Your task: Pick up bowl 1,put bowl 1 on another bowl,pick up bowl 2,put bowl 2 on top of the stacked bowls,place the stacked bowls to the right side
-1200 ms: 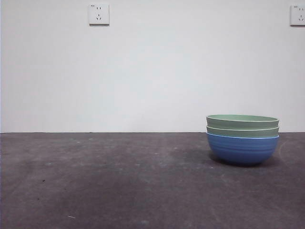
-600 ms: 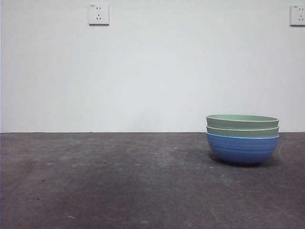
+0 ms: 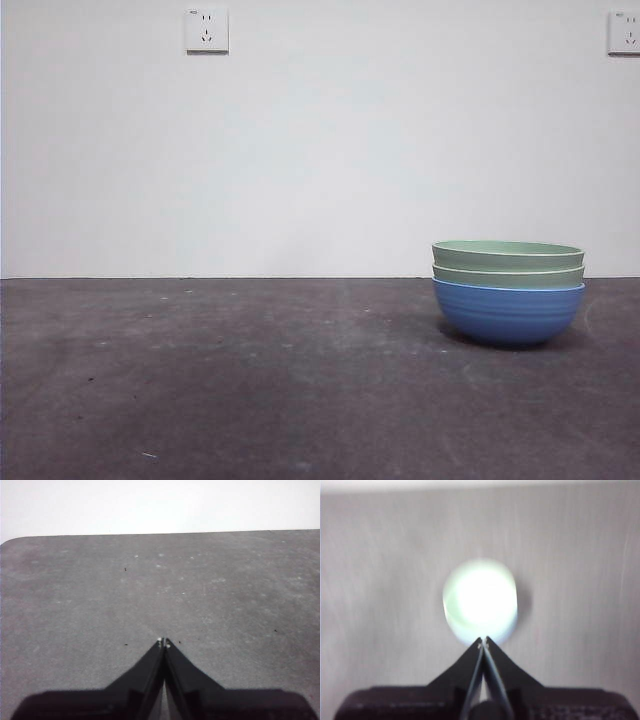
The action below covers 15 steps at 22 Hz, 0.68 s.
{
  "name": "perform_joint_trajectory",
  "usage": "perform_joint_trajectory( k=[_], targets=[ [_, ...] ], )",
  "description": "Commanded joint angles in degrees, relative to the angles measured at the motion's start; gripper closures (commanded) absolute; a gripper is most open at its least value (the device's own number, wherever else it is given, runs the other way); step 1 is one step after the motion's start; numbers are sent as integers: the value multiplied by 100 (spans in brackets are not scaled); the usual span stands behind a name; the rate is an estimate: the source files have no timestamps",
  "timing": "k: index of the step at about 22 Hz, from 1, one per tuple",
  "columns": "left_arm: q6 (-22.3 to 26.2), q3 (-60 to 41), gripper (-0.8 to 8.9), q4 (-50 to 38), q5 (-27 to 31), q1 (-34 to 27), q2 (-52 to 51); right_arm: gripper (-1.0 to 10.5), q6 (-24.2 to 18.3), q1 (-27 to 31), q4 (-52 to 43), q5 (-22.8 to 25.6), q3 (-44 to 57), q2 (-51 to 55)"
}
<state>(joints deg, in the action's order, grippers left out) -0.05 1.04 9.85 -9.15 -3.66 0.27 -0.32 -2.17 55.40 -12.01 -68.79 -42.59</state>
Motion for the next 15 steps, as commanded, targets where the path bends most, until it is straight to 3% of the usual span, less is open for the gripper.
perform_joint_trajectory(
  k=[1,5,8,15],
  targets=[
    [-33,-83,817,-15,4,-20,-17,942,85,70,-767,9,680,540],
    [-33,-83,817,-13,4,-20,-17,942,227,59,-2570,11,2538,1631],
    [-33,-83,817,-13,4,-20,-17,942,579,55,-3748,22,3792,2214],
    [-33,-83,817,-13,4,-20,-17,942,691,55,-4478,107,5278,3032]
  ],
)
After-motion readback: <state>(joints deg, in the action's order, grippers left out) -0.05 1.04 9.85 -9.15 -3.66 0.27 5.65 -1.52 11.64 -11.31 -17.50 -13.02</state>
